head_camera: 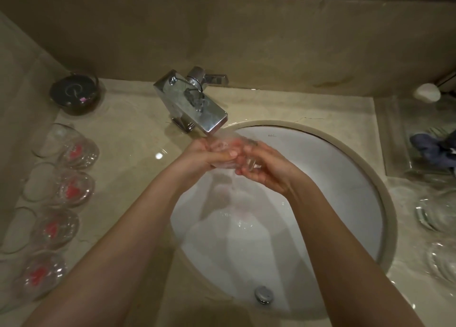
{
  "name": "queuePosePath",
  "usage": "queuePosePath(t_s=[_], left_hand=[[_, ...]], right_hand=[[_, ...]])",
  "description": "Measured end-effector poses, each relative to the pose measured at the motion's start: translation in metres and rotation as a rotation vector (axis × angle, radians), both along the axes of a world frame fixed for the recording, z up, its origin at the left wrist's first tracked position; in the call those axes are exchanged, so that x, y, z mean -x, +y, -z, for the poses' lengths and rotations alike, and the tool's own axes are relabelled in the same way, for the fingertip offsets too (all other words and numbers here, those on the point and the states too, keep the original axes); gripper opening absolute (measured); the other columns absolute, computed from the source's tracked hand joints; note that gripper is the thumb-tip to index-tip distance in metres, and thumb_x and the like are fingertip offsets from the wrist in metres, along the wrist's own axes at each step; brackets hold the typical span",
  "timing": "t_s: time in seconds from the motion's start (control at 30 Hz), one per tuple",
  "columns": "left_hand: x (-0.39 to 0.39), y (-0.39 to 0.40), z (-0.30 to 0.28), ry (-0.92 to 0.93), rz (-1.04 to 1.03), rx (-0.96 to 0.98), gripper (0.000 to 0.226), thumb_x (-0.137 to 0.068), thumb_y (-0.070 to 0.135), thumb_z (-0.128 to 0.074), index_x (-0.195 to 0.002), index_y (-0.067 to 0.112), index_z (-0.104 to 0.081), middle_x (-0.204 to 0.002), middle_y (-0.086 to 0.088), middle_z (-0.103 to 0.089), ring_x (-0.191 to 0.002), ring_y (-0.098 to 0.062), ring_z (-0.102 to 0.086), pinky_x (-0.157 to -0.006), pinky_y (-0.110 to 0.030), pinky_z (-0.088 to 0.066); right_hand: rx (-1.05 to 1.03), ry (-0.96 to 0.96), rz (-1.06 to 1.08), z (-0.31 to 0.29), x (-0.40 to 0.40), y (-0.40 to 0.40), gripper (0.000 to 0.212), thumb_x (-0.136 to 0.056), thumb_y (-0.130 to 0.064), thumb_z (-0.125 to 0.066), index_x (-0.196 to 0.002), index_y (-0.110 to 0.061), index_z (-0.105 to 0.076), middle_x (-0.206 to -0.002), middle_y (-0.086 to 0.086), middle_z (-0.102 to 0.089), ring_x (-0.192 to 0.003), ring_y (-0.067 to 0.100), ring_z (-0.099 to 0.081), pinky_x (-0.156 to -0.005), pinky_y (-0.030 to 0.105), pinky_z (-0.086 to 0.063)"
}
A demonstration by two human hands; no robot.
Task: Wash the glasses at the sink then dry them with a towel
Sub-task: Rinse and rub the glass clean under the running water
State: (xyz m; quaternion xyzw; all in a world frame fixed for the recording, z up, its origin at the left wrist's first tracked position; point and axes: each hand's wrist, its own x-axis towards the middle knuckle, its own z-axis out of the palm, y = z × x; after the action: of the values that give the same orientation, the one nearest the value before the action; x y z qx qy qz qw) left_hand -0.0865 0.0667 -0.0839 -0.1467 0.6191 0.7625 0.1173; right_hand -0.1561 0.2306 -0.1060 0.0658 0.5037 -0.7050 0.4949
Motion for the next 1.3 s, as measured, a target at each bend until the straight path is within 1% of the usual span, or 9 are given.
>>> queuePosePath(t_s=[0.1,0.17,0.23,0.43,0.6,0.83,0.97,1.13,1.3], left_hand=[[0.0,-0.005,0.003,-0.041,-0.009,0.007,0.031,-0.077,-0.001,-0.07,-0.095,0.023,-0.077,-0.101,-0.01,-0.073,-0.093,-0.02,-0.071,-0.082,-0.03,-0.054],[0.001,-0.006,0.005,-0.052,0.022,0.036,0.034,-0.077,-0.003,-0.07,-0.107,0.014,-0.07,-0.1,-0.006,-0.075,-0.091,-0.017,-0.072,-0.08,-0.025,-0.054],[0.0,-0.005,0.008,-0.067,0.042,0.071,0.034,-0.078,-0.005,-0.069,-0.109,0.01,-0.067,-0.1,-0.004,-0.076,-0.093,-0.015,-0.072,-0.082,-0.022,-0.055],[-0.005,-0.008,0.014,-0.13,-0.019,0.034,0.022,-0.081,0.009,-0.069,-0.103,0.012,-0.07,-0.092,-0.003,-0.075,-0.09,-0.017,-0.071,-0.087,-0.026,-0.054],[-0.007,-0.004,0.019,-0.095,-0.007,0.095,0.028,-0.076,0.005,-0.073,-0.102,0.015,-0.069,-0.092,0.0,-0.076,-0.091,-0.016,-0.072,-0.09,-0.026,-0.053],[-0.011,-0.005,0.014,-0.026,-0.056,0.03,0.033,-0.074,0.014,-0.07,-0.107,0.012,-0.069,-0.087,-0.001,-0.075,-0.081,-0.012,-0.071,-0.074,-0.021,-0.054],[-0.011,0.003,0.018,0.039,-0.054,0.16,0.028,-0.078,0.0,-0.068,-0.105,0.008,-0.068,-0.093,-0.001,-0.076,-0.085,-0.015,-0.072,-0.077,-0.021,-0.054],[-0.016,0.004,0.026,0.082,-0.136,0.157,0.026,-0.087,0.021,-0.067,-0.105,0.003,-0.071,-0.095,-0.015,-0.073,-0.09,-0.027,-0.07,-0.088,-0.032,-0.055],[-0.012,0.006,0.026,0.031,-0.216,0.016,0.037,-0.083,0.025,-0.06,-0.108,-0.002,-0.068,-0.101,-0.019,-0.068,-0.095,-0.033,-0.065,-0.092,-0.043,-0.051]], right_hand=[[0.016,0.078,0.004,0.007,0.0,0.001,0.03,-0.088,0.002,-0.061,-0.11,-0.018,-0.061,-0.112,0.01,-0.059,-0.085,0.021,-0.065,-0.067,0.026,-0.055],[-0.002,0.003,0.01,0.001,-0.001,-0.002,0.02,-0.095,-0.026,-0.057,-0.109,-0.013,-0.064,-0.106,0.011,-0.064,-0.088,0.023,-0.066,-0.064,0.025,-0.057],[-0.099,-0.056,0.004,0.001,-0.001,-0.005,0.049,-0.097,-0.046,-0.048,-0.114,-0.002,-0.063,-0.099,0.019,-0.063,-0.08,0.024,-0.068,-0.058,0.025,-0.057],[-0.072,0.106,-0.018,0.004,0.002,-0.001,0.036,-0.089,-0.004,-0.063,-0.122,-0.015,-0.056,-0.106,0.01,-0.063,-0.082,0.026,-0.065,-0.069,0.028,-0.057],[-0.111,-0.058,0.021,-0.003,-0.004,-0.009,0.046,-0.098,-0.046,-0.046,-0.116,-0.006,-0.059,-0.104,0.018,-0.06,-0.077,0.022,-0.068,-0.06,0.026,-0.058],[-0.035,0.207,0.048,0.012,-0.012,-0.007,0.034,-0.09,-0.005,-0.059,-0.124,-0.014,-0.057,-0.104,0.006,-0.065,-0.085,0.023,-0.066,-0.075,0.03,-0.053],[-0.049,0.026,0.039,0.011,-0.013,-0.016,0.048,-0.098,-0.051,-0.042,-0.118,-0.014,-0.065,-0.099,0.008,-0.071,-0.084,0.019,-0.07,-0.067,0.032,-0.059],[-0.187,0.357,0.022,0.017,-0.016,-0.031,0.043,-0.102,-0.043,-0.039,-0.118,-0.009,-0.058,-0.09,0.009,-0.066,-0.061,0.014,-0.06,-0.055,0.025,-0.049],[-0.055,0.619,0.166,0.036,-0.023,-0.029,0.012,-0.089,-0.036,-0.051,-0.098,-0.028,-0.055,-0.097,0.001,-0.061,-0.078,0.015,-0.06,-0.057,0.025,-0.047]])
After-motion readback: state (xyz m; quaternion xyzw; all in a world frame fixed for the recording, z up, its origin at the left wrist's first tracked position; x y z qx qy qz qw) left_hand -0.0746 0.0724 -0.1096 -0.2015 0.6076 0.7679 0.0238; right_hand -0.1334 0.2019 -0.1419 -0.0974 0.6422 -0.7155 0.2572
